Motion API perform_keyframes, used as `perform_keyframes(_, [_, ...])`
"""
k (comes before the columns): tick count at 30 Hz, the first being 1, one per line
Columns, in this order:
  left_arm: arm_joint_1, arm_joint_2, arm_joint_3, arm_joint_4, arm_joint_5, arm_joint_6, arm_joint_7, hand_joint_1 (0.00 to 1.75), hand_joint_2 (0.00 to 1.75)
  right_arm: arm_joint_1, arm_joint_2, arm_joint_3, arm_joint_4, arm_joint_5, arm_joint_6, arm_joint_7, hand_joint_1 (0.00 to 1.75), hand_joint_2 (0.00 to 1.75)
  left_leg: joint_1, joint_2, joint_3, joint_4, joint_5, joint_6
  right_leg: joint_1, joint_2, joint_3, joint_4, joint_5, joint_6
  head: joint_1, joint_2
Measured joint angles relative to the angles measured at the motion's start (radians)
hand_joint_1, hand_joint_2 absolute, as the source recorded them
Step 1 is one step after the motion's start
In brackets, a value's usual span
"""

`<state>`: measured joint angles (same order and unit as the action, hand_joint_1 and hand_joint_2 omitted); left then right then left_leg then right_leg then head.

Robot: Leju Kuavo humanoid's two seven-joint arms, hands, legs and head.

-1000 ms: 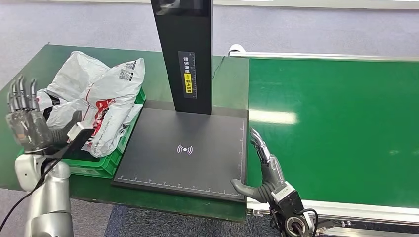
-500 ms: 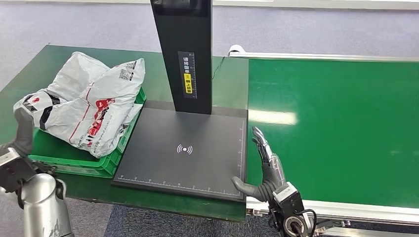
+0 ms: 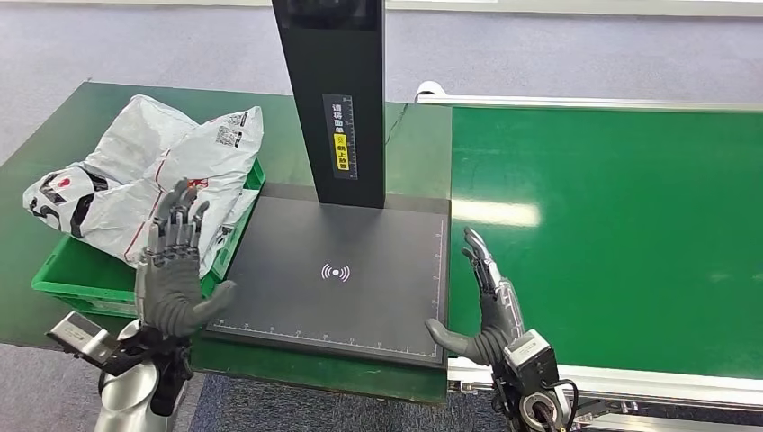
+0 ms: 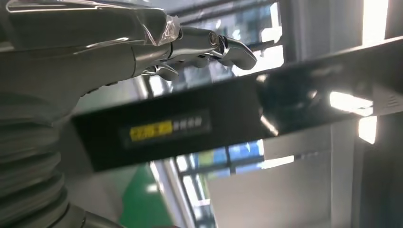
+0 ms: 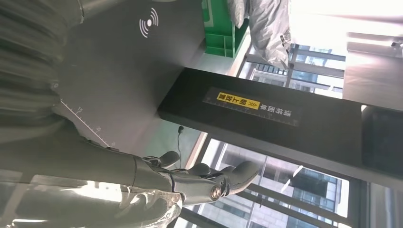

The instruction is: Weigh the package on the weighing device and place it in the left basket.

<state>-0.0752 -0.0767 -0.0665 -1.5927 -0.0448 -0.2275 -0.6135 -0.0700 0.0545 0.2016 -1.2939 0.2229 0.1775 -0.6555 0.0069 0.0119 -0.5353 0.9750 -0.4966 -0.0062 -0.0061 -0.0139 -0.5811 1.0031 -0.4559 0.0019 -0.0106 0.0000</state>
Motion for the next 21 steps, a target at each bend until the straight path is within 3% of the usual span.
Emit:
perform_keyframes(10, [0.041, -0.032, -0.089, 0.13, 0.022, -0.068, 0.035, 0.0, 1.75, -0.009, 0.015, 0.0, 0.006, 0.0, 0.004, 0.0, 0.0, 1.75, 0.0, 0.0, 0.0, 0.0, 0.0, 0.0, 0.0, 0.0, 0.0, 0.0, 0.0, 0.0, 0.0, 0.0])
perform_keyframes(21, [0.054, -0.043, -0.108, 0.179, 0.015, -0.066, 0.039, 0.0, 1.75, -0.009, 0.019, -0.006, 0.015, -0.05, 0.016, 0.02, 0.0, 1.75, 0.0, 0.0, 0.0, 0.0, 0.0, 0.0, 0.0, 0.0, 0.0, 0.0, 0.0, 0.0, 0.0, 0.0])
